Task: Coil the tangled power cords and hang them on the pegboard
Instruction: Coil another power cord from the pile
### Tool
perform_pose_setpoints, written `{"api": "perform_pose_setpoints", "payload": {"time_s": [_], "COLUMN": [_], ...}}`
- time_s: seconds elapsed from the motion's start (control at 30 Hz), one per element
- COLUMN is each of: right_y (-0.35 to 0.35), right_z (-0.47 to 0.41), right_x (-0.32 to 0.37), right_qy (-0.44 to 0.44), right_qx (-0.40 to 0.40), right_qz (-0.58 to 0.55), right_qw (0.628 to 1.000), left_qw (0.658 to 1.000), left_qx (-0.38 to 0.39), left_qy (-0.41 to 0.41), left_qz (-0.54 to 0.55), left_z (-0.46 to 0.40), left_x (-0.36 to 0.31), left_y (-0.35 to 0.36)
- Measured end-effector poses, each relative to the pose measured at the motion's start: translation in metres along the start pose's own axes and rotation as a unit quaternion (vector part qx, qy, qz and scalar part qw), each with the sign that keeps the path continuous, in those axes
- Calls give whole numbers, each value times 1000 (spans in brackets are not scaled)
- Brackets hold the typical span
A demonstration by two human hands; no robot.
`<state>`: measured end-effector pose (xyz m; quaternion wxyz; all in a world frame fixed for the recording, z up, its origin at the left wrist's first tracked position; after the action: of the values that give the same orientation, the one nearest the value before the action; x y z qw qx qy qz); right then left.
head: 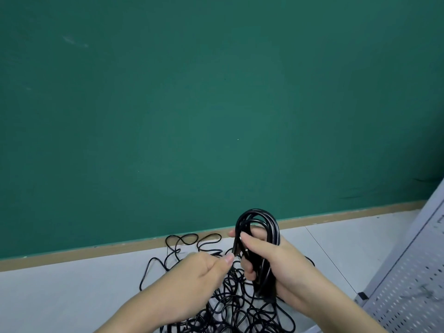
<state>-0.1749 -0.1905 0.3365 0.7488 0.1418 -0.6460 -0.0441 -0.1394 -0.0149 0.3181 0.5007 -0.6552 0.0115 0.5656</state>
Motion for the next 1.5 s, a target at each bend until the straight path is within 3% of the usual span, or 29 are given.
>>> {"api": "perform_pose_setpoints", "payload": {"time_s": [0.1, 0.3, 0.53, 0.7, 1.07, 1.27, 1.37, 1.5], "right_y": [7, 8, 11, 5, -8, -16, -17, -14], "right_z": [3, 2, 2, -1, -3, -9, -8, -1], "right_x": [0, -5, 4, 11, 13, 7, 8, 10], "right_qy": [-14, -49, -42, -44, -50, -27, -2, 42], "right_qx": [42, 4, -2, -77, -161, -214, -189, -99], "right_qz": [48, 122, -99, -239, -260, -253, -229, -140], "right_qw": [998, 991, 994, 967, 951, 943, 955, 984], "left_qw": [999, 997, 999, 999, 999, 998, 998, 992], "left_qx": [36, 55, 20, 1, 2, -15, 1, 105], "left_qy": [1, -4, 32, 42, -13, 1, 19, 70], "left_qz": [25, 47, 22, 16, -33, -57, -66, -16], "left_z": [-1, -7, -11, -10, -7, 0, 2, 10], "left_x": [-5, -9, -8, -14, -6, -9, -9, -21], "left_y": [9, 22, 21, 16, 5, 3, 0, -6]}}
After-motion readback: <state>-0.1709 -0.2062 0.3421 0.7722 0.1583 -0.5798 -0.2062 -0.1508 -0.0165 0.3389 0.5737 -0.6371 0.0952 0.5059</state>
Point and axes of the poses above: each hand's wrist, its own z-axis away from the middle knuckle, its own y-axis out of the palm, x = y × z, the point moved 2 cm from there along -z, towards the middle knuckle, and after that the axes turned 7 degrees about x, right-handed, at the moved point
